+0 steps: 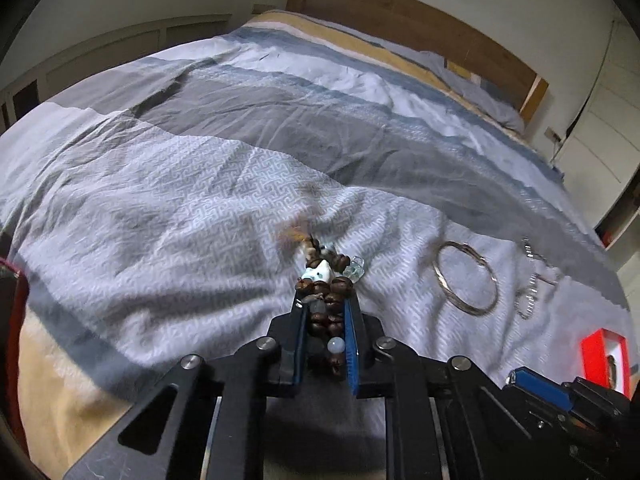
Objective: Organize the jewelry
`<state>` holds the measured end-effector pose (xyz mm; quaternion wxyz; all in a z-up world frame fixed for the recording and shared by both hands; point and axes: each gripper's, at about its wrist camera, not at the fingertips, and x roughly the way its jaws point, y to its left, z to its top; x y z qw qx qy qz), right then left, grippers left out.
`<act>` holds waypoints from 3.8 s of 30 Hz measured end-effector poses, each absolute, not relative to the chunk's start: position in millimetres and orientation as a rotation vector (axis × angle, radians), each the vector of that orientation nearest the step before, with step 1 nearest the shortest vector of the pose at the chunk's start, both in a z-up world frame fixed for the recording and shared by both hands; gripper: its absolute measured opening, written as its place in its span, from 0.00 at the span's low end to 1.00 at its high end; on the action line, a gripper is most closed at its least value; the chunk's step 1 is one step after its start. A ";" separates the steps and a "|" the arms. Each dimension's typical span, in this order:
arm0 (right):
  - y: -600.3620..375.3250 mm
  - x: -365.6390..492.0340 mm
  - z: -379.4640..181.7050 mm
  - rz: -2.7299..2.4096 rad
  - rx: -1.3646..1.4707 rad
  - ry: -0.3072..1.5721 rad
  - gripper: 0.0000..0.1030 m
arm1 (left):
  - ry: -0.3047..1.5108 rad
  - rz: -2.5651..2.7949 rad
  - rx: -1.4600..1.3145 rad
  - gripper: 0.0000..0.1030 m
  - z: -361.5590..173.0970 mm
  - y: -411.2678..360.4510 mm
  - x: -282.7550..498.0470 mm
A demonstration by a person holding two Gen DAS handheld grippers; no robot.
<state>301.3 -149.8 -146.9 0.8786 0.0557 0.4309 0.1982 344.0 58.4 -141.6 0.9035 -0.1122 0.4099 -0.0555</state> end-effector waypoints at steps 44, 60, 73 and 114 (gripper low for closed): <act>-428.8 78.5 -73.2 0.003 0.212 0.827 0.18 | 0.835 -0.671 0.042 0.15 -47.4 -257.5 165.1; -435.8 129.9 -145.3 0.072 0.230 0.980 0.18 | 0.982 -0.570 0.128 0.15 -130.9 -297.7 202.9; -434.4 135.1 -151.0 0.091 0.140 1.036 0.19 | 0.983 -0.596 0.114 0.24 -137.3 -296.7 202.6; -402.6 8.6 -41.8 -0.020 0.244 0.835 0.33 | 0.752 -0.423 0.112 0.82 -7.0 -200.4 70.0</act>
